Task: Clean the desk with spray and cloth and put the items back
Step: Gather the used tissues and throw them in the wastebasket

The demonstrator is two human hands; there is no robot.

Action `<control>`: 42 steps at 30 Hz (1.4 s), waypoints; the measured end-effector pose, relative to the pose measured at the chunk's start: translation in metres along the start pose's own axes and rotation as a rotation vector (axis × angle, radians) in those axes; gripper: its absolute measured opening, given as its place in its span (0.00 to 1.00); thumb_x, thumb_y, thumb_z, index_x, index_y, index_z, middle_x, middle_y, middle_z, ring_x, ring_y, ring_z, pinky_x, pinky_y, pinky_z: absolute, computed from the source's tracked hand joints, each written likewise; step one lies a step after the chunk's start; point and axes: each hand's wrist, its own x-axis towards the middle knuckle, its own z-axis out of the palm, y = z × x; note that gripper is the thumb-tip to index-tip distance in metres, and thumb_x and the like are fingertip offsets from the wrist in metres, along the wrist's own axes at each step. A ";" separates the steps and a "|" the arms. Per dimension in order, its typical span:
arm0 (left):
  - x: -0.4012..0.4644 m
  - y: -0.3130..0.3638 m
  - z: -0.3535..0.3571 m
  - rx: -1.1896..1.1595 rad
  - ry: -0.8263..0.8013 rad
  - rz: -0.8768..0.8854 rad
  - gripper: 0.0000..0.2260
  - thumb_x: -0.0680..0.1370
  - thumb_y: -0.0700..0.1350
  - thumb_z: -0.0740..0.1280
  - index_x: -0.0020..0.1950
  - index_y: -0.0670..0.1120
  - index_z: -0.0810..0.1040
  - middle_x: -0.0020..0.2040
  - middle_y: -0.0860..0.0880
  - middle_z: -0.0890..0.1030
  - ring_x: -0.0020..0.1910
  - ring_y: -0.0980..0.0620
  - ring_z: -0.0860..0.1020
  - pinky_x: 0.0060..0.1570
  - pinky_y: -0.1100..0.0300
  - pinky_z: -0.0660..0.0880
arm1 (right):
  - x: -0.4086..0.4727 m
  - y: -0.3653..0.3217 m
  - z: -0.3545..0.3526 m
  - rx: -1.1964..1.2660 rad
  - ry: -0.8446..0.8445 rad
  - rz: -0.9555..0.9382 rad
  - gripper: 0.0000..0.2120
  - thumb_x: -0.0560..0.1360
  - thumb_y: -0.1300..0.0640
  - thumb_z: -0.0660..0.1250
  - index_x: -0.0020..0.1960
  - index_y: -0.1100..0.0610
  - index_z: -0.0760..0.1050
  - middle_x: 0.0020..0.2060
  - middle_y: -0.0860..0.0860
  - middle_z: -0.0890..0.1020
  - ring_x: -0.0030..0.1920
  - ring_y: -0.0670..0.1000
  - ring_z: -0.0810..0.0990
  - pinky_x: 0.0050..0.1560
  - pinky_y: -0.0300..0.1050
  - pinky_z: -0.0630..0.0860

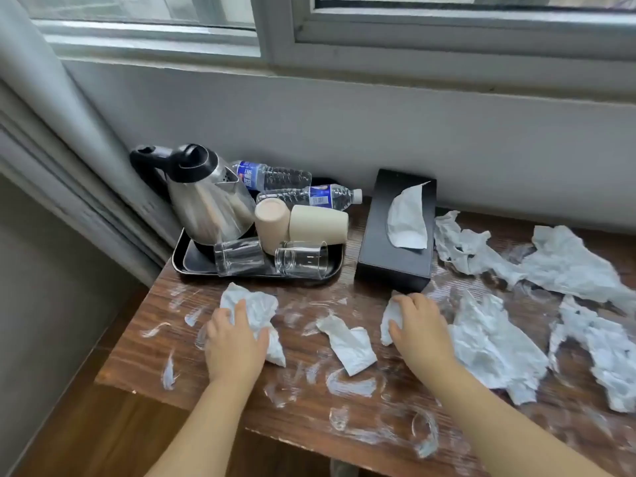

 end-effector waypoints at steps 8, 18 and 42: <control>0.004 0.005 0.002 -0.220 0.030 0.081 0.13 0.80 0.40 0.61 0.63 0.45 0.75 0.61 0.47 0.76 0.52 0.45 0.77 0.42 0.52 0.74 | 0.011 -0.001 0.001 0.031 -0.013 0.030 0.16 0.76 0.64 0.59 0.60 0.50 0.74 0.56 0.47 0.76 0.58 0.53 0.73 0.54 0.47 0.66; -0.051 0.085 0.008 -0.303 0.027 0.523 0.11 0.71 0.38 0.74 0.52 0.48 0.82 0.49 0.53 0.78 0.42 0.51 0.79 0.28 0.60 0.74 | -0.041 0.088 -0.046 0.161 0.344 0.241 0.14 0.72 0.67 0.64 0.55 0.56 0.78 0.48 0.50 0.77 0.47 0.52 0.74 0.45 0.50 0.72; -0.070 0.135 0.053 -0.179 0.054 0.623 0.16 0.64 0.34 0.78 0.48 0.45 0.80 0.42 0.49 0.79 0.33 0.48 0.79 0.28 0.60 0.69 | -0.046 0.131 -0.030 0.468 0.141 0.270 0.08 0.76 0.63 0.60 0.52 0.52 0.69 0.50 0.48 0.70 0.46 0.47 0.72 0.43 0.45 0.71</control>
